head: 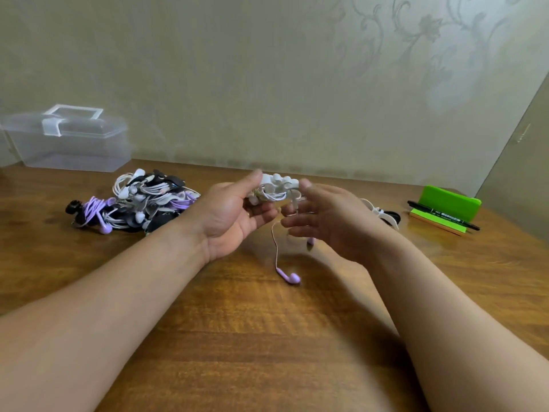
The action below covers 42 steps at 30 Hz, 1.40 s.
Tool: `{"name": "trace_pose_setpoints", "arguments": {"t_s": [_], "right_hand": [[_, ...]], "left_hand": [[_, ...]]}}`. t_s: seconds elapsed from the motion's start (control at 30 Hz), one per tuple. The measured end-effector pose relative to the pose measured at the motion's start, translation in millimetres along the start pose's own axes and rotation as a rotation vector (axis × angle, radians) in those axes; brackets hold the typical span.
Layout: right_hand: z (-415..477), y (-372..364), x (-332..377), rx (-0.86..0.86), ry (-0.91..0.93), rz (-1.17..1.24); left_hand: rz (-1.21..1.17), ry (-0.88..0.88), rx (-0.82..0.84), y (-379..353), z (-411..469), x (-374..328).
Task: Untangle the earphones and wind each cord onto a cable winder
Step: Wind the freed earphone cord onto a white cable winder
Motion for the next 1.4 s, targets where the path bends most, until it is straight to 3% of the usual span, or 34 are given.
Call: {"name": "trace_pose_setpoints", "arguments": {"t_s": [0.13,0.37,0.6,0.8,0.9,1.0,1.13,1.23,1.4], "right_hand": [[3.9,-0.9,9.7,-0.040,0.156,-0.068],[9.6,10.1,9.6,-0.012,0.165,-0.069],[7.3,2.9,9.8,-0.004,0.184,0.001],[-11.4,0.8,29.3,-0.144,0.286,-0.362],[-20.7,-9.4,43.3,-0.165,0.377,-0.619],[-25.3,-24.7,47.2,-0.122,0.432,-0.772],[-26.5,-28.7,48.1,-0.046,0.405,-0.824],[-29.0,-26.8,50.0,0.021,0.378,-0.807],[-32.8,-21.7,64.4,-0.009,0.474,-0.933]], "left_hand": [[0.059,-0.030,0.036,-1.9,0.4,-2.5],[0.278,-0.020,0.193,-20.7,-9.0,2.2],[0.571,-0.122,0.099,-18.2,-5.0,1.0],[0.457,-0.116,-0.017,-5.2,-2.5,-3.8],[0.553,-0.183,-0.106,1.7,-2.2,-10.6],[0.684,-0.255,-0.092,-3.1,-5.4,-15.0],[0.926,-0.352,-0.064,-7.5,-10.4,-22.2],[1.015,-0.353,-0.054,-8.6,-12.0,-22.8],[1.070,-0.339,-0.067,-8.8,-14.2,-29.2]]}}
Point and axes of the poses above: each hand's wrist, its own z-axis towards the middle knuckle, its own y-axis out of the back of the hand, x = y × z, the point moved 10 cm from there along z, towards the middle knuckle, and after that the axes turned 10 degrees about z, right-handed, at the moved point
